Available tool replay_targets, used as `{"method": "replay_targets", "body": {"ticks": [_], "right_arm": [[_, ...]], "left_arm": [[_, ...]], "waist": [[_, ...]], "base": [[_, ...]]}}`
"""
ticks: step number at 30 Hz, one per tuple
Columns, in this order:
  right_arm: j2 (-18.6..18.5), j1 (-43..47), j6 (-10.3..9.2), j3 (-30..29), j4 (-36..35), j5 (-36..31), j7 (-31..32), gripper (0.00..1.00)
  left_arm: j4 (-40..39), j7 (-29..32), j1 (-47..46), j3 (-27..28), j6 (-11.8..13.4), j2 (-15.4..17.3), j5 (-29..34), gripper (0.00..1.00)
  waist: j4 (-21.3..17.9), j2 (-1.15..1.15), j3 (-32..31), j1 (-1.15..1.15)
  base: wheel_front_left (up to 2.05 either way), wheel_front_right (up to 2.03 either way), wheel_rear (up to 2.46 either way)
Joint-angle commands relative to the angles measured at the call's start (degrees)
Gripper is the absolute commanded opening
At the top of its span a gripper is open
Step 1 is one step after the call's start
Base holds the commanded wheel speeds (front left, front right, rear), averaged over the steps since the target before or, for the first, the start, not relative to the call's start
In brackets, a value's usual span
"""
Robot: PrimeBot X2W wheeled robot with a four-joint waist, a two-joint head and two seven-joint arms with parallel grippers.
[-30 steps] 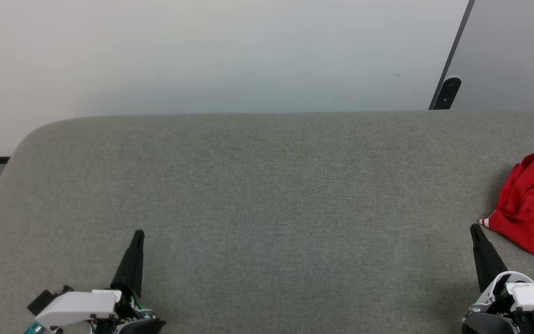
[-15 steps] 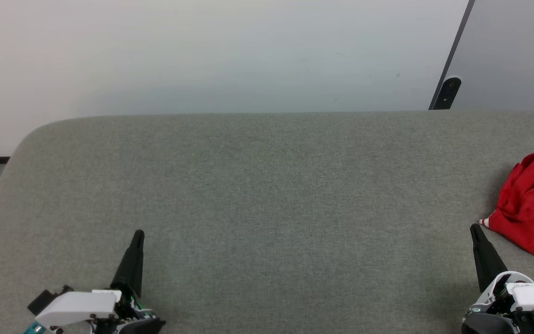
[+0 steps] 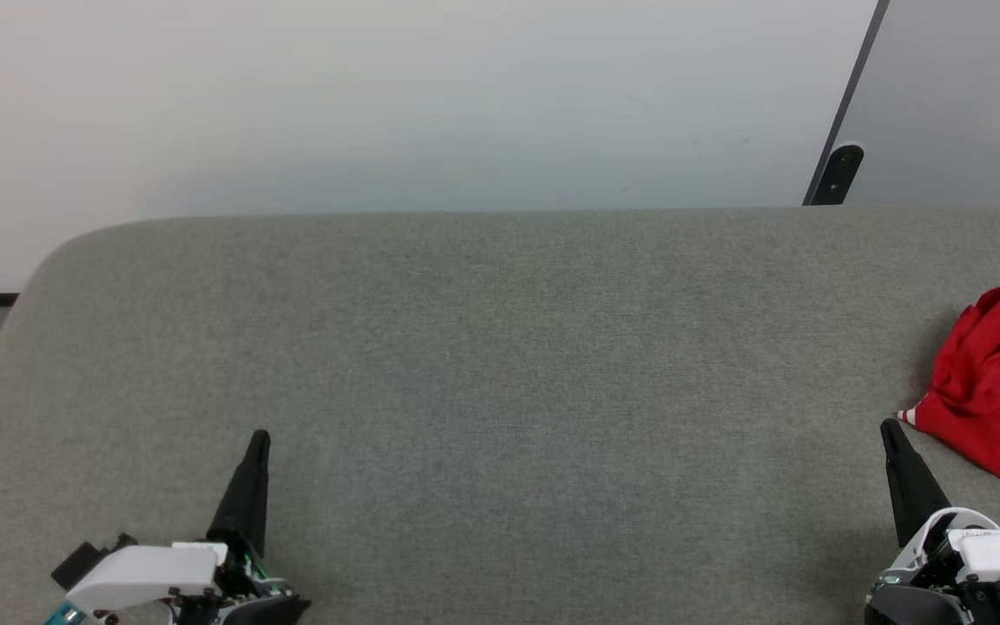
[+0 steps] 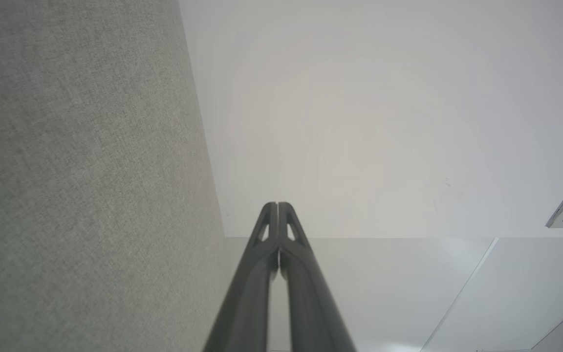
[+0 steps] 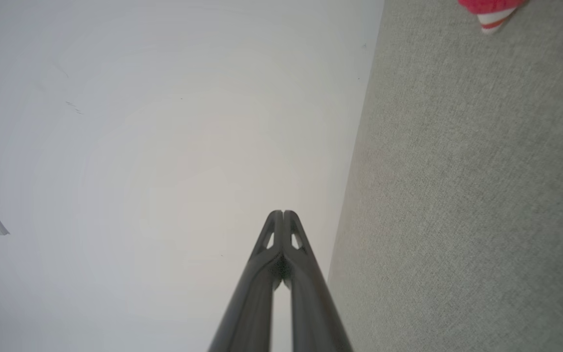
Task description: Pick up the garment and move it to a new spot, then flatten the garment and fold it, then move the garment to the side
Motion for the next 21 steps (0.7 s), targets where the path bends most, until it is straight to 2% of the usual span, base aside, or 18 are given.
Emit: {"method": "replay_targets", "body": {"ticks": [1, 21], "right_arm": [[0.2, -0.2, -0.04, 0.2, 0.0, 0.2, 0.1, 0.00], [0.2, -0.2, -0.04, 0.2, 0.0, 0.2, 0.1, 0.00]], "left_arm": [[0.1, 0.2, -0.6, 0.2, -0.2, -0.1, -0.1, 0.00], [0.1, 0.1, -0.6, 0.1, -0.2, -0.1, -0.1, 0.00]], "waist": [[0.0, 0.00, 0.0, 0.00], [0.0, 0.00, 0.0, 0.00]], "base": [[0.00, 0.00, 0.00], [0.00, 0.00, 0.00]]}}
